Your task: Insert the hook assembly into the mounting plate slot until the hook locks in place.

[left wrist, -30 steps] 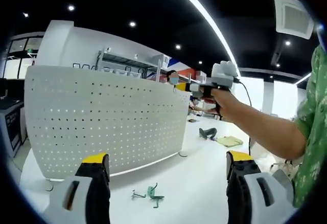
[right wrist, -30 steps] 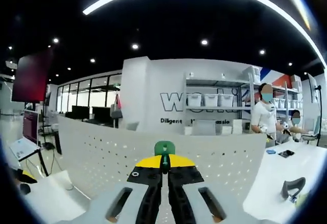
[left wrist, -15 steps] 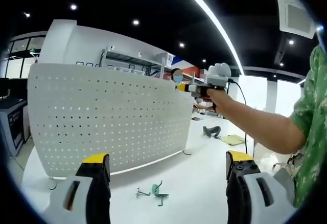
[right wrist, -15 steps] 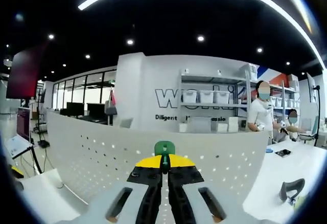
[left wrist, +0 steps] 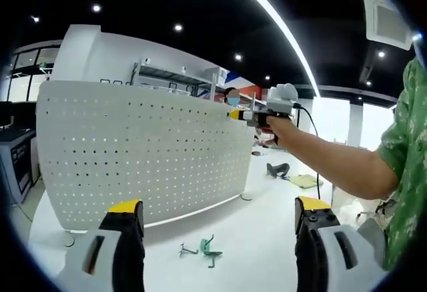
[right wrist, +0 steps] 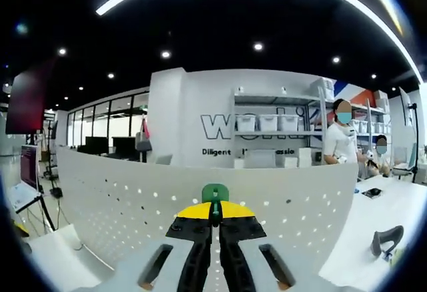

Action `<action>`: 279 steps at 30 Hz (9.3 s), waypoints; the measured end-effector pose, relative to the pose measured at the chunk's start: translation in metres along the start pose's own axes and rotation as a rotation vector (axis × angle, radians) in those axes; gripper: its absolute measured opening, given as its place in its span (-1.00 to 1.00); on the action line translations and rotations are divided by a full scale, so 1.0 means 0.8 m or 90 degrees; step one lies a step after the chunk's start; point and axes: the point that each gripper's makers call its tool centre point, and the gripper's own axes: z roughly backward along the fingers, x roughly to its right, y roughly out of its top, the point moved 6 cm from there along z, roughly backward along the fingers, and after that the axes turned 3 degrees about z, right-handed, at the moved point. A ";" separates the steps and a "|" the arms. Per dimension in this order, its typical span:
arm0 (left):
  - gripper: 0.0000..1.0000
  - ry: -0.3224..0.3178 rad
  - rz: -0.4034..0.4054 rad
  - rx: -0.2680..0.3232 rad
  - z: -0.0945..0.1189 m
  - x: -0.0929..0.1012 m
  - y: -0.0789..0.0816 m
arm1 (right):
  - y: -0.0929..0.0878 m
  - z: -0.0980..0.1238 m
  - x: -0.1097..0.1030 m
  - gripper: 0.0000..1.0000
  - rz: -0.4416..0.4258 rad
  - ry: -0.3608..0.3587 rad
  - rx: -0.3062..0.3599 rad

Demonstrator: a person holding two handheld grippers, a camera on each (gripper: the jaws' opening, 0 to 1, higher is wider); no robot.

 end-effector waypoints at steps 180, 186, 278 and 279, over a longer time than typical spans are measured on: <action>0.72 -0.008 0.015 -0.033 -0.005 -0.014 -0.015 | -0.012 -0.026 -0.002 -0.95 0.074 -0.033 0.001; 0.71 -0.009 0.016 -0.035 -0.005 -0.015 -0.017 | -0.005 -0.027 -0.007 -0.97 0.096 -0.029 0.011; 0.70 -0.024 -0.013 -0.018 0.002 0.005 -0.001 | -0.021 0.065 -0.029 0.06 0.071 0.040 0.011; 0.70 -0.023 -0.013 -0.018 0.003 0.005 -0.002 | -0.023 0.068 -0.031 0.06 0.074 0.041 0.009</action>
